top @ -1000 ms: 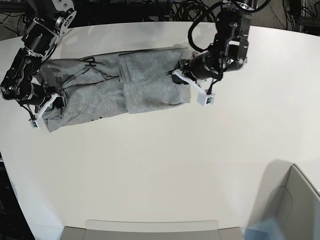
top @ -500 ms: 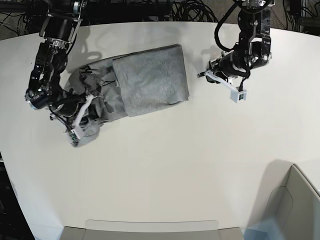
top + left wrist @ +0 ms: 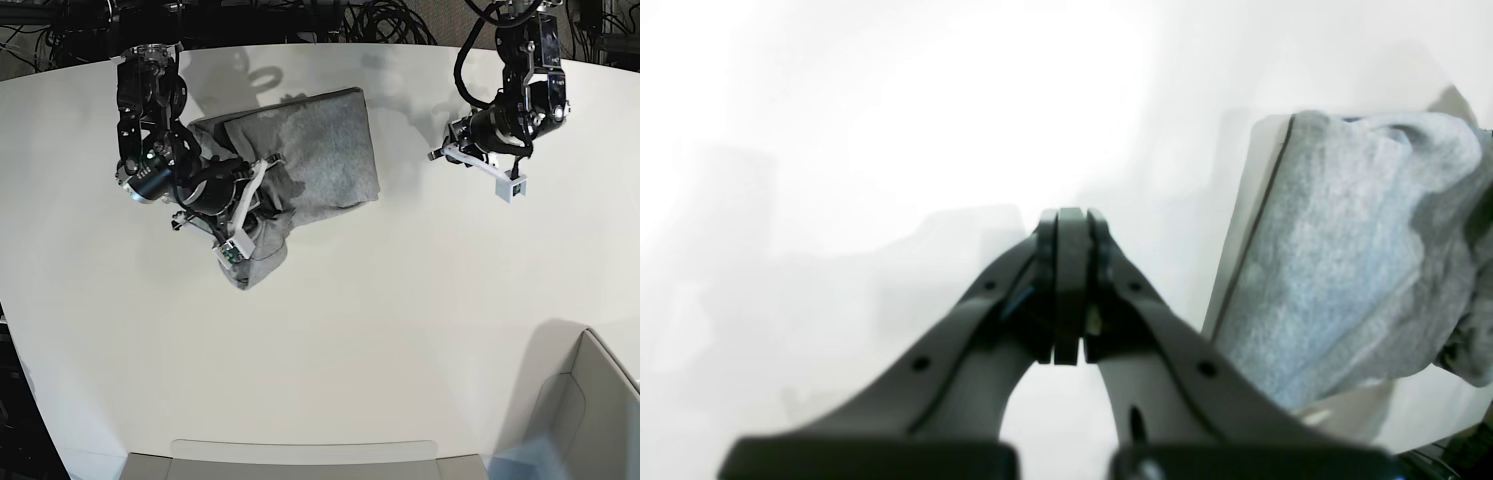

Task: Fold the T-shirt properly
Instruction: 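Fold the strip end with the right gripper over onto the bundle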

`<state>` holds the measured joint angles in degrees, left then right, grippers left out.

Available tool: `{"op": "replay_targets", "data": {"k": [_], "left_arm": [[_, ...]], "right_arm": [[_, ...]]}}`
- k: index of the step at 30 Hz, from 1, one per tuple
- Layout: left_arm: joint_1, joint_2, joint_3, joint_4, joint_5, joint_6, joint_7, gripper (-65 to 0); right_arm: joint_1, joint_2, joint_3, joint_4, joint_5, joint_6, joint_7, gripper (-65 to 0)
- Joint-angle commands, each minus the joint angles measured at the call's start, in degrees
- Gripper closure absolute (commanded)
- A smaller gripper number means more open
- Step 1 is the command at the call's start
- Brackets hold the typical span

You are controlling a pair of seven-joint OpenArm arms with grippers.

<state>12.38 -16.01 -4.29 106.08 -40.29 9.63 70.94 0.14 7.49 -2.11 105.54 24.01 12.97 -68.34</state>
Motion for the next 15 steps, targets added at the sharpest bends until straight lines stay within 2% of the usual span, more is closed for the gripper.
{"op": "replay_targets", "data": {"k": [1, 5, 11, 15], "left_arm": [[-0.4, -0.3, -0.2, 0.8, -0.4, -0.2, 0.5, 0.0], [-0.4, -0.3, -0.1, 0.8, -0.4, -0.2, 0.5, 0.0], [-0.4, -0.3, 0.0, 0.7, -0.4, -0.2, 0.5, 0.0], [-0.4, -0.3, 0.0, 0.7, -0.4, -0.2, 0.5, 0.0]], "right_arm": [[1.2, 0.2, -1.2, 1.1, 0.6, -1.1, 1.1, 0.0], [1.9, 0.2, -6.7, 0.6, 0.6, -5.3, 1.3, 0.0], [2.5, 1.0, -14.9, -3.0, 0.5, -11.5, 7.3, 0.0], [5.7, 1.0, -20.7, -8.3, 0.5, -13.7, 5.7, 0.0]]}}
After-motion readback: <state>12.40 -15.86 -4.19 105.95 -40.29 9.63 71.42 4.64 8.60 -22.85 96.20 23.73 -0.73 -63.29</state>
